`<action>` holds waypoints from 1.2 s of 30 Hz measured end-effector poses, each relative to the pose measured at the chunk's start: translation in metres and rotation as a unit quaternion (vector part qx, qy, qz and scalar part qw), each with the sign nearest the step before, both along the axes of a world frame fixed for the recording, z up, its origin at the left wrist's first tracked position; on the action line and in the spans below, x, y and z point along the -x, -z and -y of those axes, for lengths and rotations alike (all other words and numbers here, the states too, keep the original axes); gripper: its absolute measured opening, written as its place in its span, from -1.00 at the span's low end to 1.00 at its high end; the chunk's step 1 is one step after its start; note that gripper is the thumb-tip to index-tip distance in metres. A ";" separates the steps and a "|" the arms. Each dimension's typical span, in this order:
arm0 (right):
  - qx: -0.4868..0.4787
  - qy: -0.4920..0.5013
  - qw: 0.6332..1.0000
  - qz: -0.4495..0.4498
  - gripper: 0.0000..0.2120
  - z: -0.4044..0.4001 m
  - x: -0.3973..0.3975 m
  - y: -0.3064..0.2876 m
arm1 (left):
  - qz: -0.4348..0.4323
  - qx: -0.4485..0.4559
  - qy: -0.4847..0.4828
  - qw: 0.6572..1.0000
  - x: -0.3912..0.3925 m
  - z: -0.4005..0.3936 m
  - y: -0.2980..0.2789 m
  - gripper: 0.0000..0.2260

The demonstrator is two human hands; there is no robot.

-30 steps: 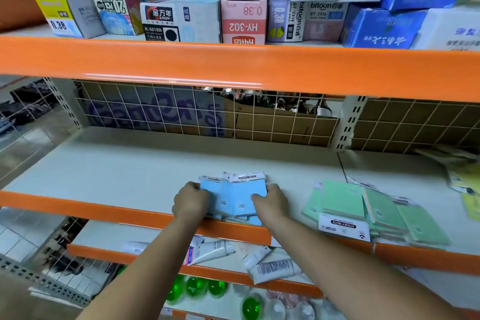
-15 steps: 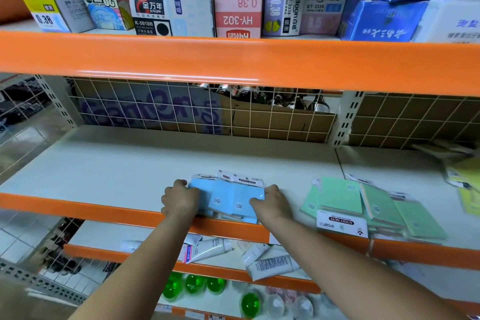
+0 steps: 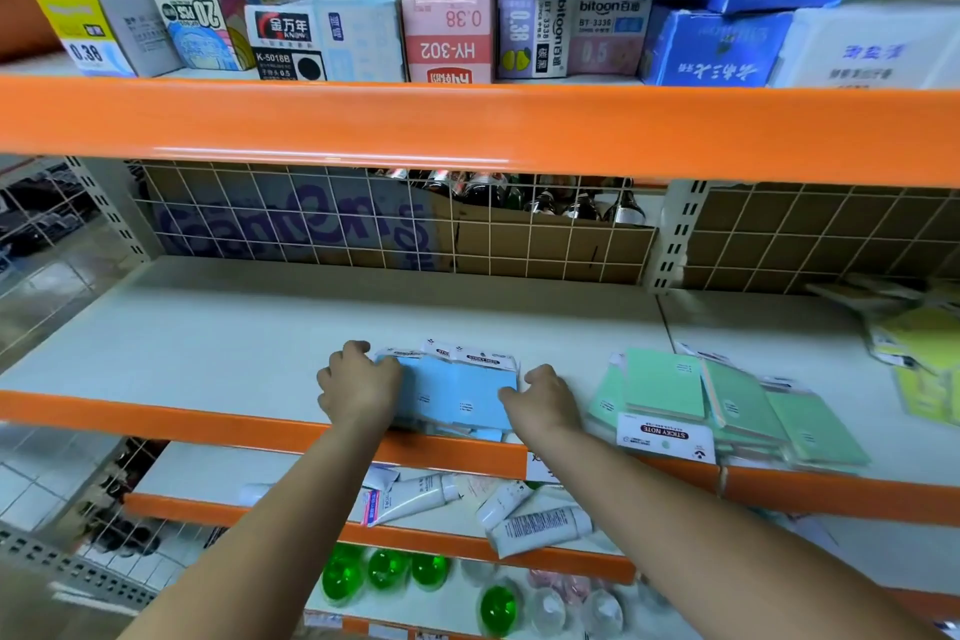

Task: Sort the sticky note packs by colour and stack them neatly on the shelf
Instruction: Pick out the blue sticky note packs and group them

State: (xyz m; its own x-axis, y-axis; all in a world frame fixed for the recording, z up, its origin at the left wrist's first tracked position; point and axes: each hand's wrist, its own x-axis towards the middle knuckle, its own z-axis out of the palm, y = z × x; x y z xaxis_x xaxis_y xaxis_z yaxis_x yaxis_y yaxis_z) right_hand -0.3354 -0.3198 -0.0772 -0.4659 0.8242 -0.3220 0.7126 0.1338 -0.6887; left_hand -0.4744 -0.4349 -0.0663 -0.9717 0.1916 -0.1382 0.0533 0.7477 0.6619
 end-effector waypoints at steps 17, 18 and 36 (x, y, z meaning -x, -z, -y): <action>-0.088 0.068 0.988 -0.109 -0.75 -0.062 -0.113 -0.067 | 0.014 -0.127 0.211 0.969 -0.150 -0.127 -0.054 -0.66; -0.094 0.078 0.987 -0.106 -0.76 -0.071 -0.127 -0.069 | 0.016 -0.131 0.220 0.967 -0.162 -0.138 -0.054 -0.69; -0.113 0.161 0.977 -0.076 -0.77 -0.232 -0.376 -0.063 | 0.078 -0.174 0.345 0.919 -0.405 -0.308 -0.052 -0.79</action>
